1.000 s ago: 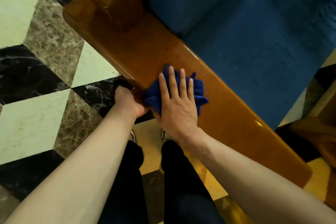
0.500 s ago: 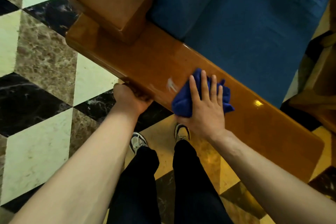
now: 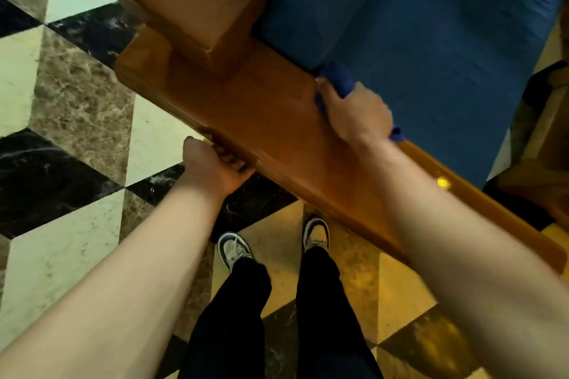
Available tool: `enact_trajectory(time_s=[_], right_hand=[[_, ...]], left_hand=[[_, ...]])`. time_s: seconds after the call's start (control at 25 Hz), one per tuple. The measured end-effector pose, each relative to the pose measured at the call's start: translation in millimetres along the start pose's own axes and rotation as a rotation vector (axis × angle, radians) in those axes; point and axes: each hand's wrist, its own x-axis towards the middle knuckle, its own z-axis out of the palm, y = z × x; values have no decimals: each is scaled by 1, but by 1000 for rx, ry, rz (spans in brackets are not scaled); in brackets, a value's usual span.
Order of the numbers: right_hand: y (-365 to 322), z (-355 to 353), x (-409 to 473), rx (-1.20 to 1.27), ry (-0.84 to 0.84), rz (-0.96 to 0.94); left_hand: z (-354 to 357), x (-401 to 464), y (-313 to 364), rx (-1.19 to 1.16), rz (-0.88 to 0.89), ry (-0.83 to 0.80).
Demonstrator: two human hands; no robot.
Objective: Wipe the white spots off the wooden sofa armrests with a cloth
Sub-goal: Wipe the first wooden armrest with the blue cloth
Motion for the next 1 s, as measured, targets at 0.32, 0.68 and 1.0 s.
enact_trajectory(time_s=[0.32, 0.68, 1.0], right_hand=[[-11, 47, -104, -165, 95, -446], [-77, 67, -110, -185, 46, -777], [117, 37, -159, -463, 44, -590]], left_hand=[[-12, 0, 33, -49, 59, -73], [-19, 2, 51, -75, 89, -126], [-32, 13, 55, -23, 47, -198]])
